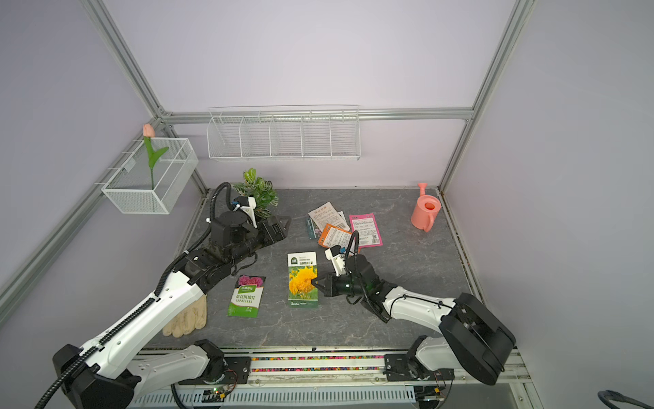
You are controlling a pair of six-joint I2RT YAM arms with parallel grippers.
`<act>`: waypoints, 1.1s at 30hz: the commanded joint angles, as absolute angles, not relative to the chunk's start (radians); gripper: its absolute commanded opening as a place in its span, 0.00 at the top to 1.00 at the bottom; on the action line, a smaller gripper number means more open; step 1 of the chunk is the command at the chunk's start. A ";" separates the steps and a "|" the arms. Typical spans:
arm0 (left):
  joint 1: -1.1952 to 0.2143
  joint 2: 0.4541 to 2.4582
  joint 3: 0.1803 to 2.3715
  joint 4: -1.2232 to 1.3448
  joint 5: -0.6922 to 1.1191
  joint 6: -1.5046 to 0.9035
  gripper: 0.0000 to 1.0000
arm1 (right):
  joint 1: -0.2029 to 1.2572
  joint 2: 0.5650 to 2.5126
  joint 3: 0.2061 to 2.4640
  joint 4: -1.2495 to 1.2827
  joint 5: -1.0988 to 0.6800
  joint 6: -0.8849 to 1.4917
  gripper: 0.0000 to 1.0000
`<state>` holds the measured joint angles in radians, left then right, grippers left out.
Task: Arrange the seed packets in a row
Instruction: Place the seed packet at the center of the board.
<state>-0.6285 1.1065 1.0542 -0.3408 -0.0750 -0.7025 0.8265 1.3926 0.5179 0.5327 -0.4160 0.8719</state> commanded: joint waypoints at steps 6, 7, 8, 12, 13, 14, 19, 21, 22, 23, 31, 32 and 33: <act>-0.629 1.024 0.977 -0.336 -0.113 -0.719 0.00 | 0.895 1.761 0.548 1.011 -0.393 1.240 0.93; -0.629 1.020 0.969 -0.335 -0.111 -0.723 0.01 | 0.903 1.814 0.561 1.068 -0.393 1.279 0.93; -0.629 1.014 0.961 -0.337 -0.110 -0.727 0.00 | 0.911 1.871 0.574 1.129 -0.394 1.316 0.93; -0.629 0.987 0.945 -0.349 -0.113 -0.732 0.00 | 0.949 2.023 0.619 1.281 -0.367 1.421 0.93; -0.629 0.977 0.942 -0.354 -0.114 -0.733 0.01 | 0.958 2.046 0.628 1.299 -0.359 1.437 0.93; -0.629 0.967 0.938 -0.357 -0.115 -0.733 0.00 | 0.968 2.061 0.633 1.302 -0.351 1.446 0.93; -0.630 0.929 0.907 -0.366 -0.122 -0.739 0.00 | 0.995 2.061 0.640 1.254 -0.320 1.448 0.93; -0.629 0.921 0.901 -0.366 -0.119 -0.745 0.00 | 1.001 2.051 0.648 1.216 -0.315 1.441 0.93; -0.630 0.919 0.898 -0.367 -0.117 -0.746 0.00 | 1.003 2.046 0.654 1.195 -0.315 1.436 0.93; -0.629 0.914 0.895 -0.368 -0.116 -0.749 0.00 | 1.008 2.042 0.660 1.175 -0.314 1.431 0.93; -0.629 0.881 0.881 -0.383 -0.117 -0.752 0.00 | 1.013 2.042 0.678 1.140 -0.296 1.422 0.93; -0.630 0.877 0.879 -0.384 -0.116 -0.752 0.00 | 1.012 2.043 0.678 1.138 -0.296 1.423 0.93; -0.629 0.875 0.877 -0.386 -0.117 -0.752 0.00 | 1.009 2.043 0.678 1.138 -0.295 1.423 0.93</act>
